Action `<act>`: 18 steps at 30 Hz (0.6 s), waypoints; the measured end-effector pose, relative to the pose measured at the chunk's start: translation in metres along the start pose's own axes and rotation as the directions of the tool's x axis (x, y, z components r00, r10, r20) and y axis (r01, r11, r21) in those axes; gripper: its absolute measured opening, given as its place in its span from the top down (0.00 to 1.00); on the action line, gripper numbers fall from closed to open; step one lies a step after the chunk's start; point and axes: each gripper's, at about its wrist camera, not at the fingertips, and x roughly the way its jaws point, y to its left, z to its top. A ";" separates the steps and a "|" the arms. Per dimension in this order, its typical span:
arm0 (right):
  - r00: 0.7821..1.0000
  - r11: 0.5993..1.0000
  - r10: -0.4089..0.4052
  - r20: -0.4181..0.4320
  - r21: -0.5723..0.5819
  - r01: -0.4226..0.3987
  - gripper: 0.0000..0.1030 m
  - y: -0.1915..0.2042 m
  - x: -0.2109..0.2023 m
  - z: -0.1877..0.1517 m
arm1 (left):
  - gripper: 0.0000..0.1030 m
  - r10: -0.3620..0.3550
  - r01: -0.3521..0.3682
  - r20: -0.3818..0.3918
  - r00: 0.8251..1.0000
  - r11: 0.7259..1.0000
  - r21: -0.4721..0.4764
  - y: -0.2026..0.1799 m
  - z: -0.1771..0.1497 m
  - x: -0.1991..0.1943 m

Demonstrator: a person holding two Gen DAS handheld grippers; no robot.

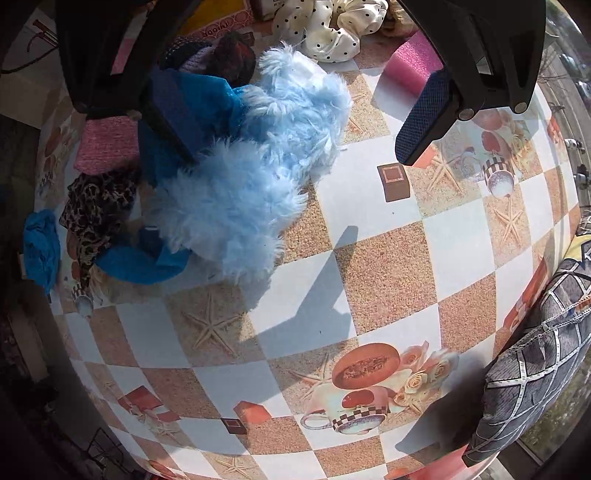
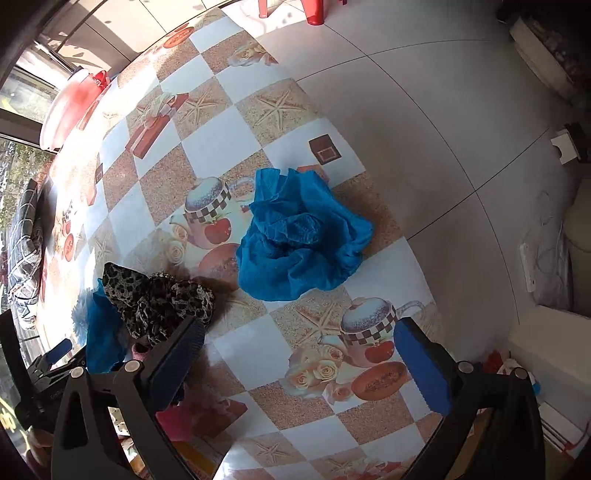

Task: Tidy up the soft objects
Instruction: 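Grasp the light-blue fluffy duster with the left tool while the right tool grasps the blue cloth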

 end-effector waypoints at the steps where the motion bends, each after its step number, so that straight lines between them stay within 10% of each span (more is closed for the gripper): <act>1: 1.000 1.000 -0.011 0.006 0.001 0.011 0.00 0.000 0.007 0.008 | 0.00 0.003 -0.003 -0.001 1.000 1.000 -0.001 -0.001 0.001 0.003; 13: 0.994 0.988 -0.107 0.014 -0.112 0.108 0.00 0.024 0.073 0.040 | 0.13 0.031 -0.031 -0.020 0.999 0.999 -0.009 -0.014 0.008 0.041; 18: 0.992 0.972 -0.121 0.025 -0.197 0.124 0.16 0.041 0.069 0.028 | 0.36 0.019 -0.019 -0.005 1.000 1.000 0.001 -0.025 0.012 0.036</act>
